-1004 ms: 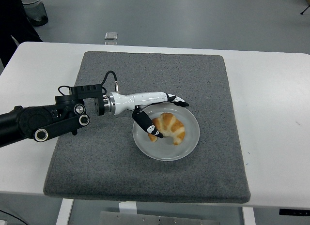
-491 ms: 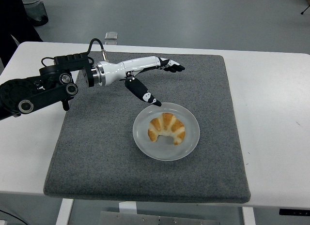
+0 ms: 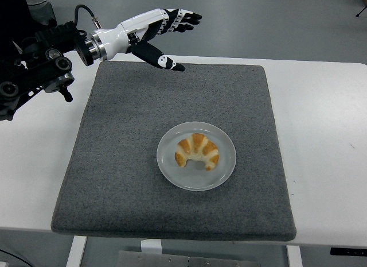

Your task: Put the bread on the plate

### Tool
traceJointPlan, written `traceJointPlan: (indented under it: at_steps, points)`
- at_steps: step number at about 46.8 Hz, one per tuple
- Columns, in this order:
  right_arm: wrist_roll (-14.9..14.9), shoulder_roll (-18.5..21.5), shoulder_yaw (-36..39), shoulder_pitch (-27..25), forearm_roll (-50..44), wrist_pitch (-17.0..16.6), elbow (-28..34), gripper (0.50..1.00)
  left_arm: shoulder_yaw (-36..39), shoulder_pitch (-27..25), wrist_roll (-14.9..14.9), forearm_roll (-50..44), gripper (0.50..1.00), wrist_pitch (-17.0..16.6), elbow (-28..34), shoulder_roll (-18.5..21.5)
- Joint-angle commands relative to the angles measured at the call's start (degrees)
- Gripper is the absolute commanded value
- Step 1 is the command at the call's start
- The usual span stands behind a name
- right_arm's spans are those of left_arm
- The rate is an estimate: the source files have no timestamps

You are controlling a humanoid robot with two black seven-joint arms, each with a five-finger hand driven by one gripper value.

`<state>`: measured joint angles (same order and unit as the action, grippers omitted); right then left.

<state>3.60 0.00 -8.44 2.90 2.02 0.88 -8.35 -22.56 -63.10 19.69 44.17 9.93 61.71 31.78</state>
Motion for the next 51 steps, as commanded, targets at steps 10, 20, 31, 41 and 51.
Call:
traceJointPlan:
  at_steps: [10, 20, 31, 41, 51]
  points:
    - [0.0, 0.0, 0.0, 0.0, 0.0, 0.1, 0.0, 0.93, -2.8, 0.3, 0.0, -16.7, 0.992, 0.7, -6.0, 0.3]
    - [0.0, 0.0, 0.0, 0.0, 0.0, 0.4, 0.0, 0.93, -3.0, 1.0, 0.0, -27.4, 0.992, 2.8, -10.4, 0.3]
    - [0.0, 0.0, 0.0, 0.0, 0.0, 0.4, 0.0, 0.93, -2.9, 1.1, -0.1, -38.8, 0.992, 5.5, -14.3, 0.3]
    - [0.0, 0.0, 0.0, 0.0, 0.0, 0.4, 0.0, 0.93, -2.8, 3.2, -0.2, -46.4, 0.992, 6.1, -15.8, -0.2]
    - [0.0, 0.0, 0.0, 0.0, 0.0, 0.5, 0.0, 0.932, -2.9, 5.9, -0.1, -51.7, 0.994, 5.8, -15.8, -0.5]
